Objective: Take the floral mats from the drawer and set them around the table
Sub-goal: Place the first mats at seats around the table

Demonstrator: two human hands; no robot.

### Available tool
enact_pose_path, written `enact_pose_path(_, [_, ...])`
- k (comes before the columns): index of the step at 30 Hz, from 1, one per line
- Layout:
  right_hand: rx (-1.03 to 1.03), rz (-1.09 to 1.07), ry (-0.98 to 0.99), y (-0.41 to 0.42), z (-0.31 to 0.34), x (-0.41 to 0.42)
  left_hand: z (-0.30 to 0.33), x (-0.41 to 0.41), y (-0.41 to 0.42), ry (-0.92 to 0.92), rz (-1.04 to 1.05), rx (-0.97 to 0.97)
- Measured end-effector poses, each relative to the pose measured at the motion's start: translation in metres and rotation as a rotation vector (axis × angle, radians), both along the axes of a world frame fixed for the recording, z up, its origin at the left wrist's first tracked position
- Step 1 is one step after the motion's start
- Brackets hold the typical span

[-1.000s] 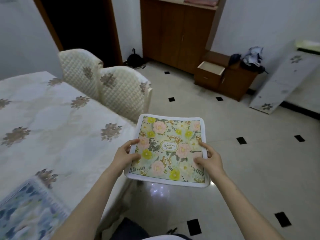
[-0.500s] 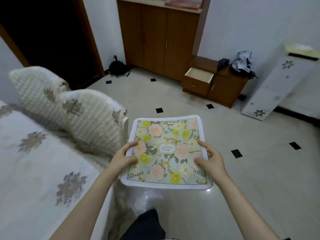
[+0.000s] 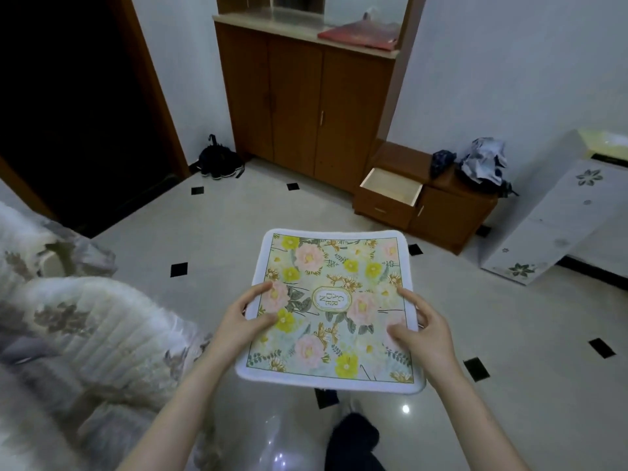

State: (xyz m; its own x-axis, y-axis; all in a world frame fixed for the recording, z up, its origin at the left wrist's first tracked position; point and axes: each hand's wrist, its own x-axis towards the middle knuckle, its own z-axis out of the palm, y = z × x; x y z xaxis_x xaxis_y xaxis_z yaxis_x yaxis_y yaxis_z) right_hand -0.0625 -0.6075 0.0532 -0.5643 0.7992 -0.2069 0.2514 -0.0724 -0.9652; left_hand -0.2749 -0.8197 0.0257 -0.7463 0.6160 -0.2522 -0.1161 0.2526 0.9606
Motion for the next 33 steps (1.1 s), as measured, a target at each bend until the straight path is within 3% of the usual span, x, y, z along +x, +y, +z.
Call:
enact_pose_path(8, [-0.018, 0.21, -0.018, 0.151, -0.005, -0.157, 0.007, -0.1, 0.112, -0.051, 0.278, -0.004])
enact_pose_path(15, [-0.022, 0.495, -0.043, 0.208, -0.001, -0.311, 0.02, -0.183, 0.135, -0.063, 0.554, -0.01])
enact_pose_path(24, [-0.07, 0.763, -0.031, 0.164, -0.027, -0.53, 0.004, -0.316, 0.077, -0.043, 0.853, -0.014])
enact_pose_path(33, [-0.045, 0.866, 0.012, 0.086, -0.002, -0.745, 0.022, -0.497, 0.004, -0.043, 0.966, 0.047])
